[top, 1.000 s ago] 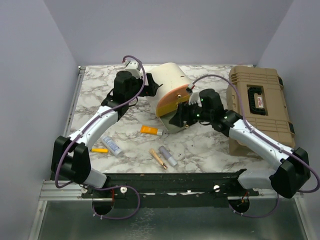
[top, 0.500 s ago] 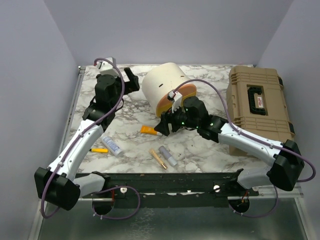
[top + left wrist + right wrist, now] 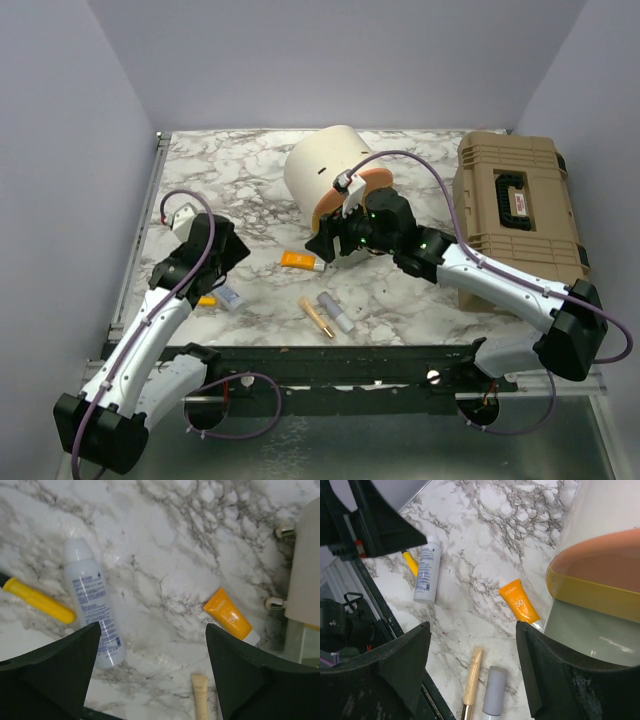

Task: Organize the makeup
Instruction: Pick up the makeup from the center of the board.

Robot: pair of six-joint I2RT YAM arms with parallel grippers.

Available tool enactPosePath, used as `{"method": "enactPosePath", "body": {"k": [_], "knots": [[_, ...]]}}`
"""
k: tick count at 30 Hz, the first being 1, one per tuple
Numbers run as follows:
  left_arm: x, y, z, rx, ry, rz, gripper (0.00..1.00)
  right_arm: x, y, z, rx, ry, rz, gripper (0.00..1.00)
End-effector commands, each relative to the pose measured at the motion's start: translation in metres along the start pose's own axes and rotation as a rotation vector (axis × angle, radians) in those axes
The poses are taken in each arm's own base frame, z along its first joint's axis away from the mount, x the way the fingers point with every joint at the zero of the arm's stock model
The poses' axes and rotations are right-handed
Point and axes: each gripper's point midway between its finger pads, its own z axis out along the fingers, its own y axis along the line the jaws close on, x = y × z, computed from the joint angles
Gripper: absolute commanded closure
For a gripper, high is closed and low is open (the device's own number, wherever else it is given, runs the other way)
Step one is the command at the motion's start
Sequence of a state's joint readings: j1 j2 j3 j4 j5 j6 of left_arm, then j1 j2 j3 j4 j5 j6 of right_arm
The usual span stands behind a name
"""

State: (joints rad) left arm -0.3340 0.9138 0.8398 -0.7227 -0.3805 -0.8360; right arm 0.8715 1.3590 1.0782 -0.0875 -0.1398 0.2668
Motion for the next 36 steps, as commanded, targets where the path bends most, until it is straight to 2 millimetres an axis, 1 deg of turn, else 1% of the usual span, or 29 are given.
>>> {"method": "enactPosePath", "body": {"k": [1, 5, 8, 9, 12, 15, 17, 21, 25, 29, 32, 36], "knots": [[0.05, 0.035, -0.015, -0.073, 0.153, -0.12, 0.13, -0.006, -0.008, -0.003, 0.065, -0.039, 0.034, 0.25], [0.07, 0.055, -0.008, -0.148, 0.194, -0.125, 0.14, 0.001, -0.01, -0.001, 0.071, -0.024, 0.053, 0.25], [0.079, 0.065, 0.0, -0.198, 0.202, -0.112, 0.14, 0.003, -0.012, -0.001, 0.082, -0.014, 0.062, 0.25], [0.082, 0.067, 0.003, -0.202, 0.204, -0.11, 0.16, 0.003, -0.014, -0.001, 0.094, -0.01, 0.07, 0.25], [0.088, 0.061, 0.011, -0.173, 0.211, -0.139, 0.19, 0.007, -0.02, -0.003, 0.134, 0.008, 0.086, 0.25], [0.095, 0.064, 0.018, -0.189, 0.216, -0.163, 0.2, 0.013, -0.027, -0.004, 0.18, 0.021, 0.107, 0.25], [0.1, 0.063, 0.023, -0.185, 0.229, -0.17, 0.2, 0.015, -0.029, -0.004, 0.191, 0.022, 0.122, 0.25], [0.108, 0.067, 0.029, -0.203, 0.238, -0.17, 0.2, 0.017, -0.029, -0.007, 0.192, 0.027, 0.135, 0.25], [0.112, 0.069, 0.035, -0.199, 0.229, -0.179, 0.25, 0.017, -0.03, -0.014, 0.204, 0.019, 0.14, 0.25], [0.124, 0.078, 0.04, -0.214, 0.24, -0.18, 0.26, 0.018, -0.031, -0.021, 0.216, 0.014, 0.145, 0.25], [0.123, 0.082, 0.043, -0.237, 0.228, -0.174, 0.29, 0.02, -0.033, -0.024, 0.227, 0.018, 0.154, 0.25], [0.117, 0.083, 0.046, -0.243, 0.195, -0.16, 0.42, 0.022, -0.032, -0.027, 0.228, 0.019, 0.172, 0.25]]}}
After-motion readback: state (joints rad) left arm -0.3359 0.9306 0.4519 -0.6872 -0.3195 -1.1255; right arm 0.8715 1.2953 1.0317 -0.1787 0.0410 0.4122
